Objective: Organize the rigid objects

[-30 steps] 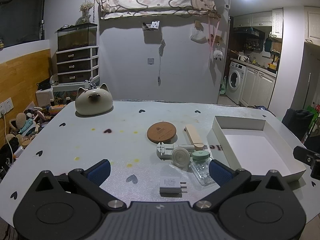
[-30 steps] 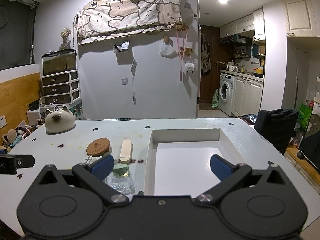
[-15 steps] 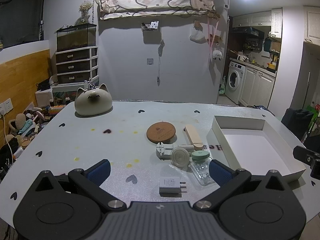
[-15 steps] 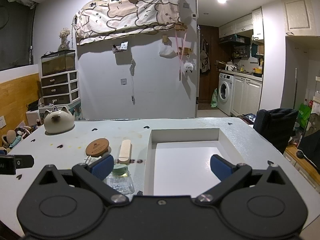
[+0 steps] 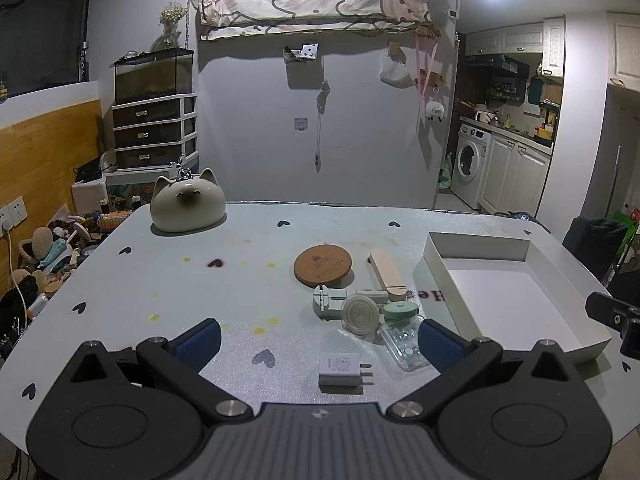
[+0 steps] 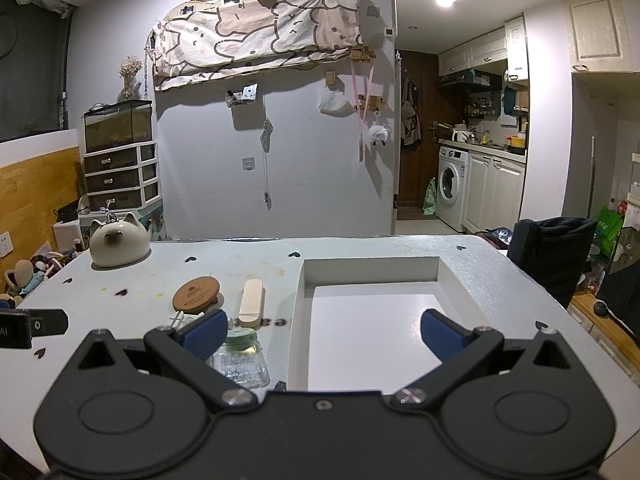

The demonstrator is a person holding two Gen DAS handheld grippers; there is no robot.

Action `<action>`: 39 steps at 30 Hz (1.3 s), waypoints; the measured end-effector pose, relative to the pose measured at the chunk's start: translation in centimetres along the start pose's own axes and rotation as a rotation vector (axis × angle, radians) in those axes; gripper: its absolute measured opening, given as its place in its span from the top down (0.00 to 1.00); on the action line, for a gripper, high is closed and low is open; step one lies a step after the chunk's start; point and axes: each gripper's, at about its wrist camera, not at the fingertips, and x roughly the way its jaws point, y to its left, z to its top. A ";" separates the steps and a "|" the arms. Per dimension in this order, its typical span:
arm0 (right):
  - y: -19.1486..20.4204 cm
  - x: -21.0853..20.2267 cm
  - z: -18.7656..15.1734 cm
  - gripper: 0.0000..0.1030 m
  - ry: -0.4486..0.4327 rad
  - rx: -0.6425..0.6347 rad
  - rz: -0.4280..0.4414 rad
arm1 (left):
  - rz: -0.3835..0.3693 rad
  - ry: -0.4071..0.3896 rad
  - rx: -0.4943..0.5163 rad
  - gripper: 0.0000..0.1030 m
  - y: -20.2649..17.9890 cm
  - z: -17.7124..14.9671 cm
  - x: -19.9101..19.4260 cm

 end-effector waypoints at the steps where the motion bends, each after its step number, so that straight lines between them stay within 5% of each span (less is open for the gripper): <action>1: 0.1 0.1 0.0 0.00 0.000 0.001 -0.001 | 0.000 0.000 0.000 0.00 0.0 0.0 0.0; 29: 0.1 -0.2 0.2 0.00 -0.001 -0.003 0.010 | 0.000 -0.001 -0.008 0.00 0.0 -0.1 0.3; 39: -2.7 0.3 1.5 0.00 -0.021 -0.009 0.002 | 0.006 0.022 -0.024 0.00 -1.5 0.6 1.9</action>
